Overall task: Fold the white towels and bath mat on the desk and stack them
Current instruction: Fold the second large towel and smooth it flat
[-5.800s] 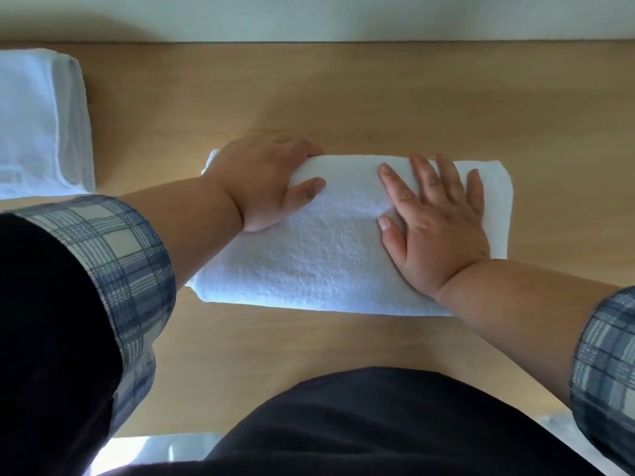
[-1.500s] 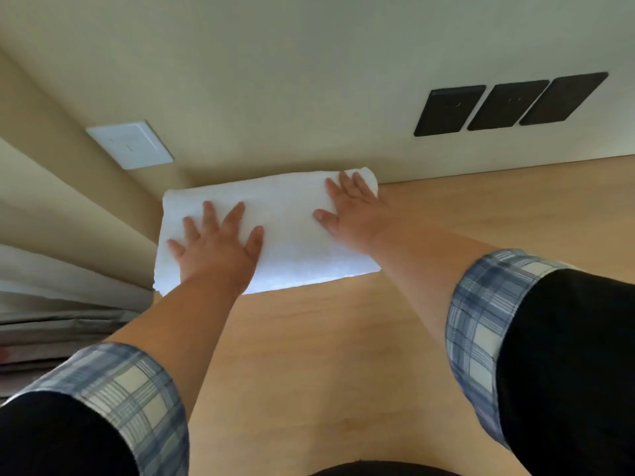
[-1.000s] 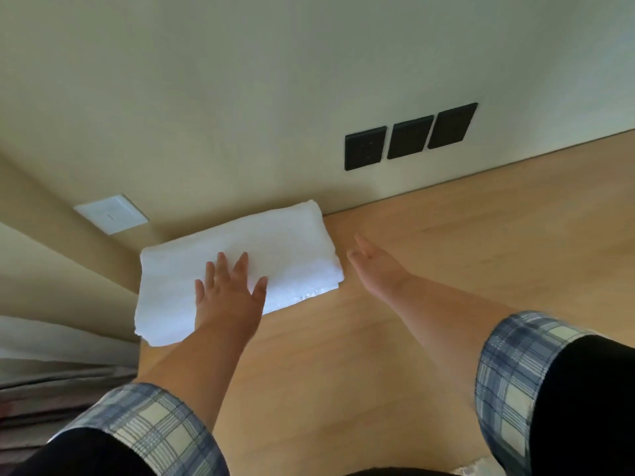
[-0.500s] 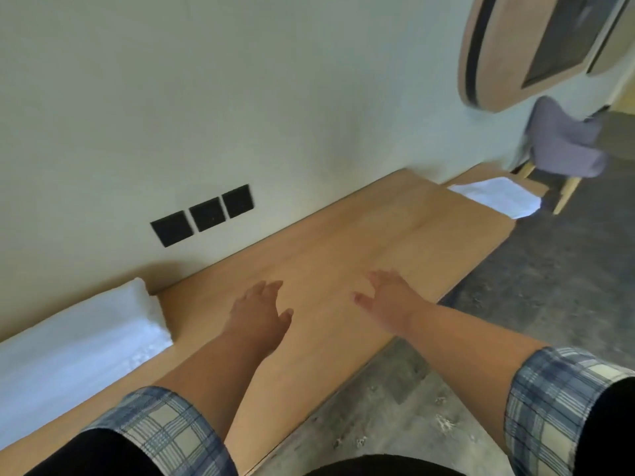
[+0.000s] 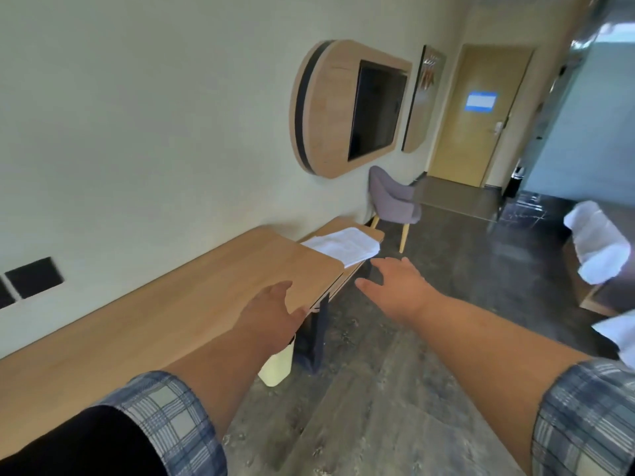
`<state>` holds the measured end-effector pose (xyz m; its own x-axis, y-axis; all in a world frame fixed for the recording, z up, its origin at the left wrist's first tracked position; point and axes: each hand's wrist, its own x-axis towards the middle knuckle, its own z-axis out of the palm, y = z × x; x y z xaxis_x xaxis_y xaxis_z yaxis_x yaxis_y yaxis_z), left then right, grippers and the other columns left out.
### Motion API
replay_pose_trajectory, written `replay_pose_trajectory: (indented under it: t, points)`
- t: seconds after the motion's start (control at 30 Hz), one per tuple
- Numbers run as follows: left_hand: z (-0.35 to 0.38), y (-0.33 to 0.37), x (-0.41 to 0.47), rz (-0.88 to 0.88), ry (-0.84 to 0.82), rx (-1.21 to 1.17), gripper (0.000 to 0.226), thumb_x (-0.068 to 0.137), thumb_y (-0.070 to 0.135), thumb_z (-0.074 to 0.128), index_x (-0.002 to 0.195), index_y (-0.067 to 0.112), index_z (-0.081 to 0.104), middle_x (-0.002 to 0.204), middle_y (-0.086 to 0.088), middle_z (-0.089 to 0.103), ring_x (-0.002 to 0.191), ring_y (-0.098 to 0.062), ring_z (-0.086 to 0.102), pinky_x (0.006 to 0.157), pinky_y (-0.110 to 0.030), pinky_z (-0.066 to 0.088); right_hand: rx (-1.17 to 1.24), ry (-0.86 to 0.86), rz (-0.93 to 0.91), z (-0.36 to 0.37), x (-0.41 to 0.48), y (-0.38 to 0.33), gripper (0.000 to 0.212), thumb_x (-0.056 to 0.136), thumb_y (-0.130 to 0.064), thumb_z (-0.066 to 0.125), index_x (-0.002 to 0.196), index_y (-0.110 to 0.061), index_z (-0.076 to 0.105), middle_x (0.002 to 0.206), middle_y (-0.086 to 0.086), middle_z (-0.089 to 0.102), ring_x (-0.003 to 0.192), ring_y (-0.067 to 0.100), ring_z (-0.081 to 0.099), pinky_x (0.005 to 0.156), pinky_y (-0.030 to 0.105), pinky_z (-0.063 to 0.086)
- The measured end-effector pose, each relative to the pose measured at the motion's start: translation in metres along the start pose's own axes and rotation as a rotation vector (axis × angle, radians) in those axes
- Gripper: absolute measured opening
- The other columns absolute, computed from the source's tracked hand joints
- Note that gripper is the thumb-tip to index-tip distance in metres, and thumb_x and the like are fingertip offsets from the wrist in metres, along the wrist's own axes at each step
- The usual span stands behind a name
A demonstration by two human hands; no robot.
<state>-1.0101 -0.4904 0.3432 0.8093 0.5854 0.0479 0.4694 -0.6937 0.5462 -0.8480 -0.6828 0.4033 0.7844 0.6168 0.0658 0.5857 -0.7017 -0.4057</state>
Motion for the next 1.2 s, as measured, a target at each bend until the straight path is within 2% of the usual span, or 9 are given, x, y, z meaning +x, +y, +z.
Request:
replay_pose_trajectory:
  t: [0.1, 0.33, 0.57, 0.77, 0.83, 1.03, 1.2]
  points:
    - [0.017, 0.025, 0.024, 0.027, -0.006, -0.051, 0.068, 0.094, 0.058, 0.054, 0.153, 0.031, 0.033, 0.155, 0.001, 0.039, 0.140, -0.024, 0.040, 0.115, -0.040, 0.033, 0.093, 0.037, 0.075, -0.013, 0.005, 0.030, 0.073, 0.092, -0.064, 0.051, 0.153, -0.027, 0.035, 0.157, -0.002, 0.037, 0.154, 0.027, 0.002, 0.119, 0.057, 0.023]
    - [0.064, 0.054, 0.097, 0.069, -0.079, -0.107, 0.069, 0.091, 0.060, 0.054, 0.151, 0.031, 0.036, 0.153, 0.000, 0.043, 0.138, -0.022, 0.042, 0.113, -0.037, 0.034, 0.047, 0.035, 0.167, -0.005, 0.045, 0.086, 0.078, 0.094, -0.062, 0.050, 0.158, -0.026, 0.024, 0.165, -0.001, 0.023, 0.155, 0.025, 0.002, 0.121, 0.055, 0.019]
    - [0.092, 0.067, 0.227, 0.120, -0.079, -0.124, 0.071, 0.092, 0.060, 0.055, 0.153, 0.030, 0.033, 0.156, 0.001, 0.039, 0.140, -0.023, 0.039, 0.115, -0.039, 0.034, 0.023, 0.037, 0.205, 0.006, 0.165, 0.126, 0.080, 0.095, -0.061, 0.050, 0.159, -0.024, 0.020, 0.166, 0.001, 0.020, 0.155, 0.026, 0.001, 0.122, 0.055, 0.017]
    - [0.103, 0.070, 0.345, 0.140, -0.191, 0.002, 0.072, 0.095, 0.062, 0.051, 0.155, 0.032, 0.026, 0.160, 0.003, 0.032, 0.142, -0.022, 0.037, 0.115, -0.040, 0.034, 0.048, -0.024, 0.241, 0.025, 0.269, 0.156, 0.083, 0.095, -0.063, 0.048, 0.160, -0.027, 0.013, 0.168, 0.000, 0.012, 0.155, 0.023, -0.005, 0.122, 0.054, 0.017]
    - [0.111, 0.070, 0.377, 0.129, -0.224, 0.034, 0.072, 0.096, 0.059, 0.051, 0.156, 0.030, 0.026, 0.161, 0.001, 0.031, 0.143, -0.023, 0.036, 0.116, -0.041, 0.034, 0.031, -0.046, 0.252, 0.033, 0.295, 0.168, 0.083, 0.094, -0.065, 0.048, 0.160, -0.028, 0.013, 0.168, 0.000, 0.012, 0.155, 0.024, -0.006, 0.122, 0.053, 0.017]
    - [0.153, 0.065, 0.449, 0.036, -0.317, 0.041, 0.074, 0.093, 0.064, 0.052, 0.156, 0.033, 0.025, 0.161, 0.000, 0.030, 0.144, -0.026, 0.036, 0.115, -0.043, 0.035, -0.094, -0.049, 0.293, 0.063, 0.371, 0.221, 0.084, 0.091, -0.075, 0.038, 0.159, -0.034, 0.012, 0.168, -0.001, 0.010, 0.154, 0.027, -0.010, 0.123, 0.051, 0.003]
    - [0.194, 0.058, 0.505, -0.043, -0.343, 0.092, 0.077, 0.090, 0.067, 0.052, 0.155, 0.035, 0.025, 0.160, 0.003, 0.031, 0.142, -0.025, 0.039, 0.113, -0.044, 0.038, -0.111, -0.159, 0.250, 0.087, 0.447, 0.267, 0.087, 0.089, -0.077, 0.039, 0.159, -0.035, 0.011, 0.168, 0.001, 0.007, 0.154, 0.029, -0.011, 0.122, 0.054, 0.002]
